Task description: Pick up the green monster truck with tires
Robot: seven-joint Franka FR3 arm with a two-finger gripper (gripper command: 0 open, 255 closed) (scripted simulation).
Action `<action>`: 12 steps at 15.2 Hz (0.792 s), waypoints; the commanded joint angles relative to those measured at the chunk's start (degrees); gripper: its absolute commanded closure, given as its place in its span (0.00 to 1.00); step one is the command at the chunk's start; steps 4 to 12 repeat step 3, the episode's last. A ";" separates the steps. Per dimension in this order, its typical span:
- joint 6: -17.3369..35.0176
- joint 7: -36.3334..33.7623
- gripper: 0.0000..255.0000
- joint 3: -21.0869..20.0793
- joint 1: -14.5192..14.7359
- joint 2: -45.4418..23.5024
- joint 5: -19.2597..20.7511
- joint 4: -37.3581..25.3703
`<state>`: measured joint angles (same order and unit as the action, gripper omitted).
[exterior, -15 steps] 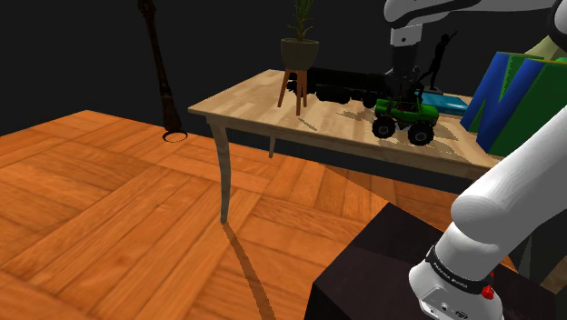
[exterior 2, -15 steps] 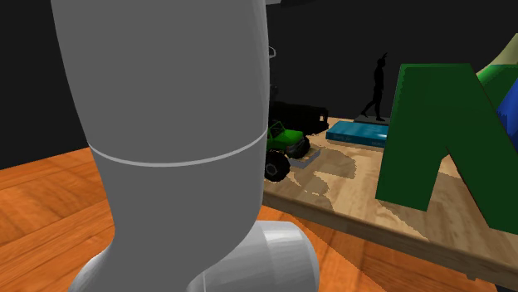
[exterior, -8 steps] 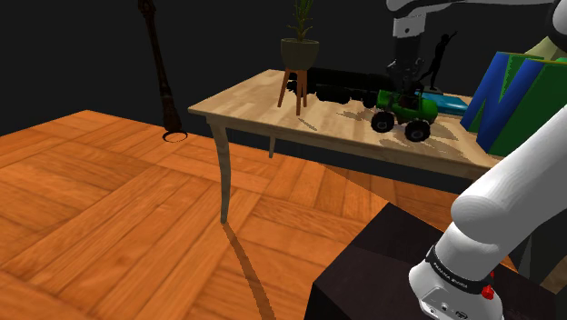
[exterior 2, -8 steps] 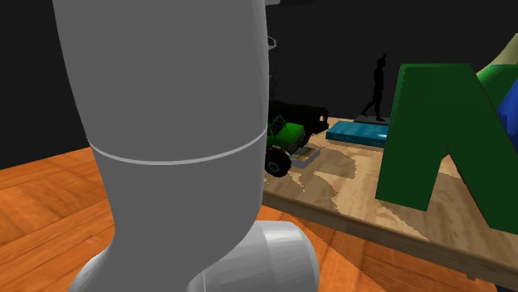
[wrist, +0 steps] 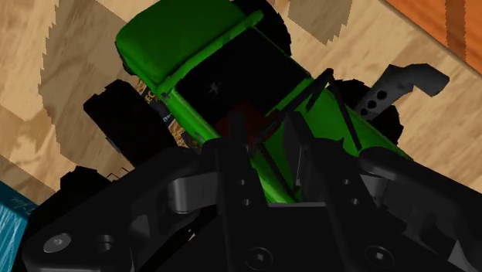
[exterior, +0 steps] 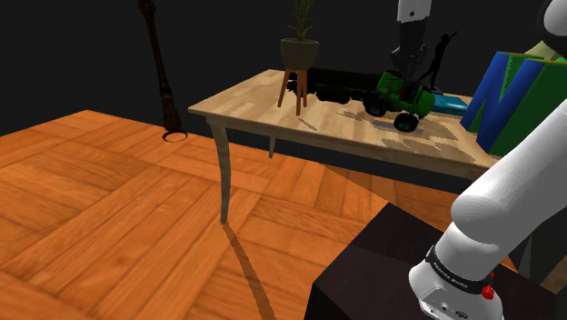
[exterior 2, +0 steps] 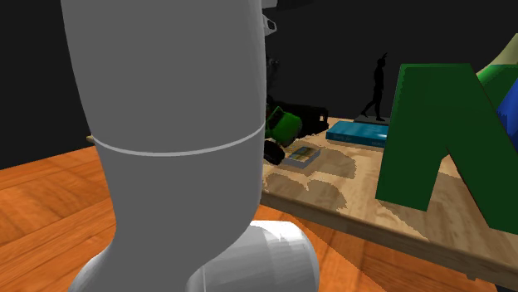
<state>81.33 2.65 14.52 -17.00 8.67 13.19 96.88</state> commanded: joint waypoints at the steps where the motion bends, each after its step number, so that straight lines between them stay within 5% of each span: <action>1: -1.56 0.32 1.00 -0.04 0.03 -0.48 -0.07 -2.16; 12: -1.67 0.35 1.00 -0.04 0.03 -0.52 -0.07 -2.32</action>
